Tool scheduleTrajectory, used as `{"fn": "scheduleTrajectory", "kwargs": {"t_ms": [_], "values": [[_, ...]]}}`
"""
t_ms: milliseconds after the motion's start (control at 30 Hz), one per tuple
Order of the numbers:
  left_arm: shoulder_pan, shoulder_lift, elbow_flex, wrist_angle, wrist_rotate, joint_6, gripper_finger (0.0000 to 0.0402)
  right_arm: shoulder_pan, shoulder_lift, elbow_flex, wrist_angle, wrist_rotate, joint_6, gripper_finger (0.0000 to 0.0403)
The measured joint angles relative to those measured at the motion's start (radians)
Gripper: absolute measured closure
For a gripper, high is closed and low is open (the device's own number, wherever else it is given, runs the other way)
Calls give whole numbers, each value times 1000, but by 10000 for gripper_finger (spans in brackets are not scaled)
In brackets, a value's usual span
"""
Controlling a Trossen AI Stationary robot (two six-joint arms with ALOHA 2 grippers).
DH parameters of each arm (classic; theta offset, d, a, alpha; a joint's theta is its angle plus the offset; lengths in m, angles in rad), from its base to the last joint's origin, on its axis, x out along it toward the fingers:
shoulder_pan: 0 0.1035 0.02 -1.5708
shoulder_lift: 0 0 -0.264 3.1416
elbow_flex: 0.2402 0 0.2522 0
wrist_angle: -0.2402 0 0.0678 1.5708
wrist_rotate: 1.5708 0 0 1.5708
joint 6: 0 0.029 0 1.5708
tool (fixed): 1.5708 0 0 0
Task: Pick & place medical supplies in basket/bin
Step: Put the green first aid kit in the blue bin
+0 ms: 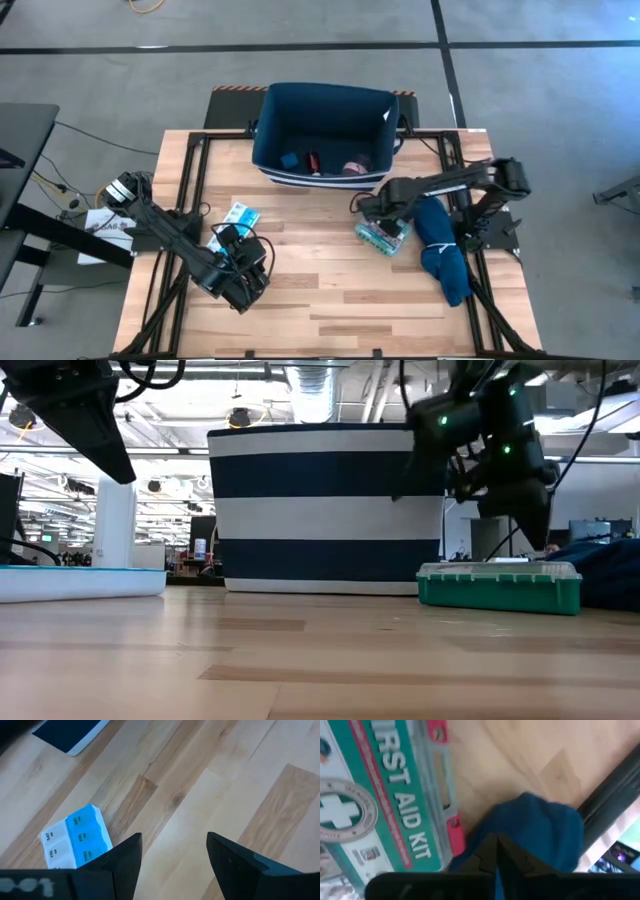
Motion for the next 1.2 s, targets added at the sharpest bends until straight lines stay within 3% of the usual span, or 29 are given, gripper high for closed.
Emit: {"fn": "scheduleTrajectory", "kwargs": {"t_ms": [400,700,1000,1200], "values": [[3,0,0,-26,12,0,189,36,186,37,187,-150,-117,402],[3,0,0,-24,12,-1,189,125,188,185,251,-220,-121,402],[3,0,0,-16,20,-3,189,197,185,310,412,-207,-146,403],[3,0,0,-14,20,-3,189,165,185,323,366,-44,-167,403]]}}
